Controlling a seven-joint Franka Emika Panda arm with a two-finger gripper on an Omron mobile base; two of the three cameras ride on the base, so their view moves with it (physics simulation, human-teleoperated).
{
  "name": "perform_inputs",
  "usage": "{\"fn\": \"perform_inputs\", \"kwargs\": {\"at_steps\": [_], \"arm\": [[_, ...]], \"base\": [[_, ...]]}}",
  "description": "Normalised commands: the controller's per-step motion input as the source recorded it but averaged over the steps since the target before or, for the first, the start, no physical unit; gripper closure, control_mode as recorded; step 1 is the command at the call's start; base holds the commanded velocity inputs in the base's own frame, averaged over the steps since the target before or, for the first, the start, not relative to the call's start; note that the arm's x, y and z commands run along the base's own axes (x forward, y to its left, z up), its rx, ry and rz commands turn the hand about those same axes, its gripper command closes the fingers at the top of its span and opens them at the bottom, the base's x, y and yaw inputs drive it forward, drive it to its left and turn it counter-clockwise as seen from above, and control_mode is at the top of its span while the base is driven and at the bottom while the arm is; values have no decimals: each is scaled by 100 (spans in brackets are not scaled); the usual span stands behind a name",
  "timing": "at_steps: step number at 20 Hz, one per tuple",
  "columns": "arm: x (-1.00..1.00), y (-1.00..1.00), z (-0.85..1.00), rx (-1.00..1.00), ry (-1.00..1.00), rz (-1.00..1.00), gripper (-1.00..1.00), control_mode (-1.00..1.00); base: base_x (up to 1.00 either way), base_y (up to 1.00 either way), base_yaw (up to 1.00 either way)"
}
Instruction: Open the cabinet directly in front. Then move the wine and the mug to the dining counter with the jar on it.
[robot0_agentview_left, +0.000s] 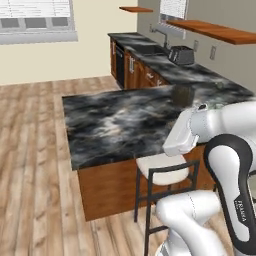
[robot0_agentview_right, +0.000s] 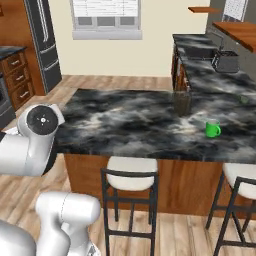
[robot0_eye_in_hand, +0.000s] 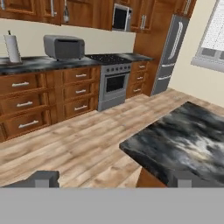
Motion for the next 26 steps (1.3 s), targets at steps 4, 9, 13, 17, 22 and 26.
{"fn": "perform_inputs", "kwargs": {"at_steps": [4, 9, 13, 17, 22, 26], "arm": [[0, 0, 0, 0, 0, 0, -100, 100], [0, 0, 0, 0, 0, 0, -100, 100], [0, 0, 0, 0, 0, 0, -100, 100], [0, 0, 0, 0, 0, 0, -100, 100], [0, 0, 0, 0, 0, 0, -100, 100], [0, 0, 0, 0, 0, 0, -100, 100]], "base": [[9, 100, 0], [28, 100, 0], [88, 100, -2], [100, 93, -20], [100, 82, -23], [100, 80, -22]]}}
